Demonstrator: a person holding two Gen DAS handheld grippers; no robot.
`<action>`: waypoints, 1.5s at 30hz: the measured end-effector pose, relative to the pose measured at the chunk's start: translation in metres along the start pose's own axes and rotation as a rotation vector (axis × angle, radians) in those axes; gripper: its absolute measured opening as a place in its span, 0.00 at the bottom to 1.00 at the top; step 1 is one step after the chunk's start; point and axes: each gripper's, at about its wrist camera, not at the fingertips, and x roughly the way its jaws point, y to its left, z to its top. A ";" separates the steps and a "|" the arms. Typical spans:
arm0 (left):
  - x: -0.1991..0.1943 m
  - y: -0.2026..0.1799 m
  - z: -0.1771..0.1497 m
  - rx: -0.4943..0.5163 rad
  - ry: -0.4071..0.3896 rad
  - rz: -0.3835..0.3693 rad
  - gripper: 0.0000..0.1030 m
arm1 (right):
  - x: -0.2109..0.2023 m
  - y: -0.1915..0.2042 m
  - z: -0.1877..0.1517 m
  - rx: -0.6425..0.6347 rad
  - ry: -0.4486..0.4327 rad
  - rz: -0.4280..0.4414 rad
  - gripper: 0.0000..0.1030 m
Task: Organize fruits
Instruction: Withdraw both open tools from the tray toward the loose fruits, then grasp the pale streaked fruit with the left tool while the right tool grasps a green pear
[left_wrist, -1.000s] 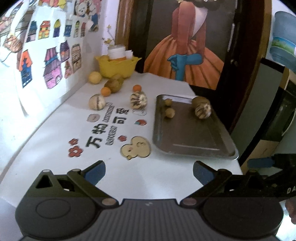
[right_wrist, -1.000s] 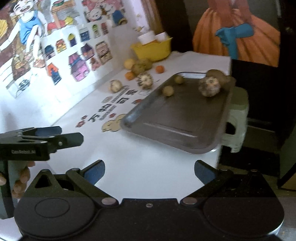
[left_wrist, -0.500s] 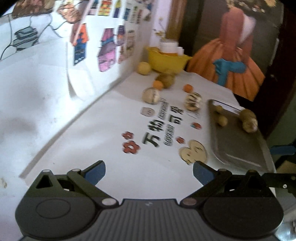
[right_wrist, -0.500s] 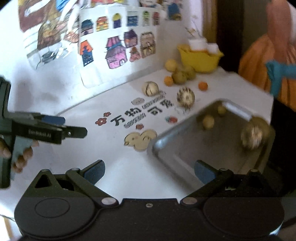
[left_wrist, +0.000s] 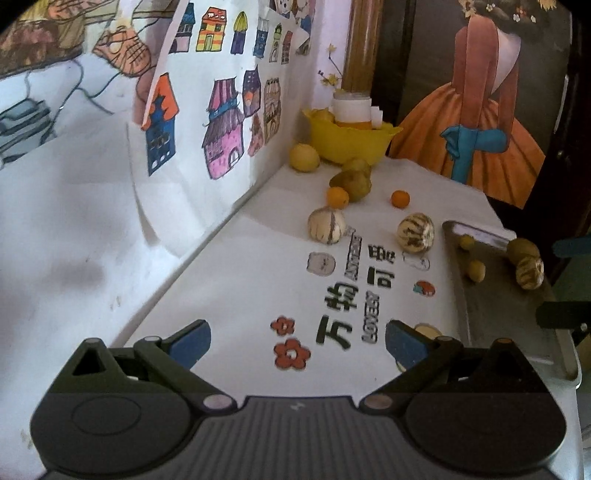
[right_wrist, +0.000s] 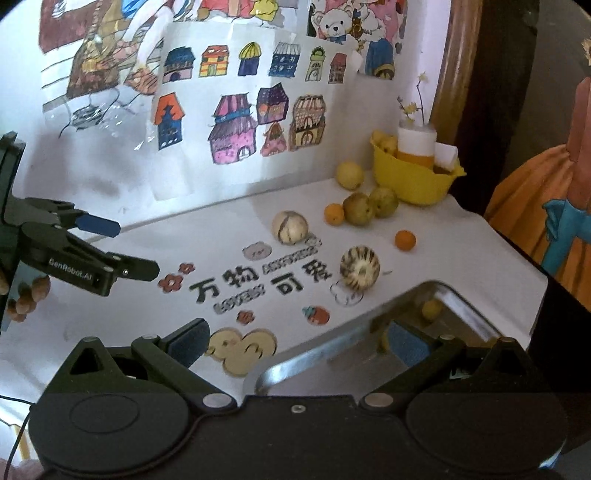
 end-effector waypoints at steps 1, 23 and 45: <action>0.002 0.000 0.002 -0.002 -0.004 -0.007 0.99 | 0.003 -0.004 0.004 0.000 -0.003 0.003 0.99; 0.086 -0.011 0.037 0.020 -0.072 -0.026 0.99 | 0.096 -0.069 0.082 0.074 0.049 0.023 0.99; 0.151 -0.017 0.062 -0.031 -0.079 -0.040 0.99 | 0.218 -0.117 0.145 0.366 0.162 0.097 0.99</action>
